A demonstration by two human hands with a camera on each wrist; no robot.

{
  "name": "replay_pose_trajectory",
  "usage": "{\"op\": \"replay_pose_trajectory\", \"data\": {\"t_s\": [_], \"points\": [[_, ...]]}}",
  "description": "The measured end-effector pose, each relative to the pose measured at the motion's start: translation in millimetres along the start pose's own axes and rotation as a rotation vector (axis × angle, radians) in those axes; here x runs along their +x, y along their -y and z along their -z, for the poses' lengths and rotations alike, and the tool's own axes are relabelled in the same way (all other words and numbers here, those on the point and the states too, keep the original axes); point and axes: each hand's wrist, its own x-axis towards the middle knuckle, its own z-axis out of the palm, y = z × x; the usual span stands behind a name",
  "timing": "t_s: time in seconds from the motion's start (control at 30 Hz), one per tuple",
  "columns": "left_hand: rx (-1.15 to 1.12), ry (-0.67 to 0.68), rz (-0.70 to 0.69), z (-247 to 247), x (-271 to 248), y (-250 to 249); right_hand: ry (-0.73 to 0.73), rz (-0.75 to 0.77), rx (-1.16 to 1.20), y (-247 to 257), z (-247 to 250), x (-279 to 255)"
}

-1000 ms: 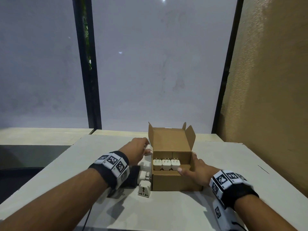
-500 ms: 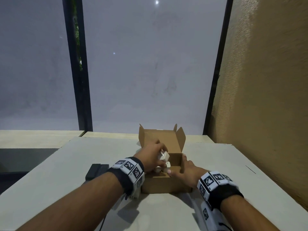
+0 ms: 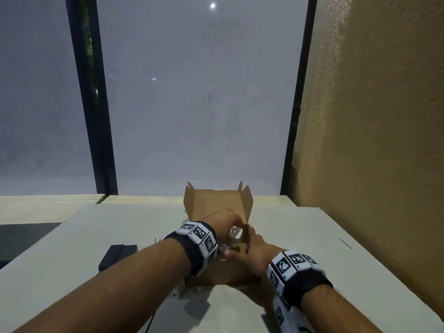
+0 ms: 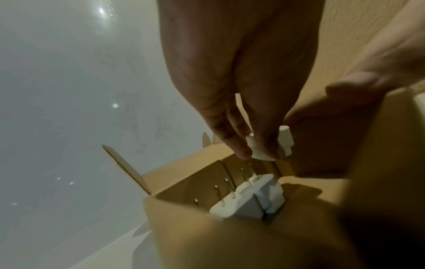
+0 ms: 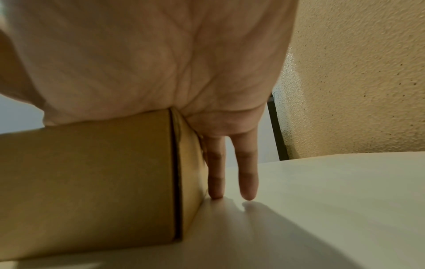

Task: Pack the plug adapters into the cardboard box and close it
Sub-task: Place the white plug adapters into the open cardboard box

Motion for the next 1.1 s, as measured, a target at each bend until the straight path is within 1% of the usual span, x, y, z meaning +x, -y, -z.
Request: {"op": "replay_pose_trajectory", "data": {"t_s": [0.07,0.17,0.27,0.5,0.67,0.83,1.0,1.1], "points": [[0.016,0.026,0.021,0,1,-2,0.009,-0.001,-0.007,0,1,0],[0.099,0.049,0.053,-1,3,-5,0.019,0.004,-0.028,0,0,2],[0.139,0.061,0.079,0,4,-6,0.005,0.019,-0.032,0,-1,3],[0.194,0.009,0.098,15,12,-10,0.013,0.023,-0.054,3,4,-3],[0.268,0.101,0.126,7,19,-17,0.029,0.018,-0.054,5,6,-6],[0.4,0.166,0.1,9,26,-28,0.002,0.014,-0.056,4,2,-3],[0.545,0.208,0.094,-5,27,-36,-0.01,0.017,-0.049,6,3,-5],[0.577,0.224,0.042,-7,24,-39,-0.024,0.01,-0.108,7,5,-10]]}}
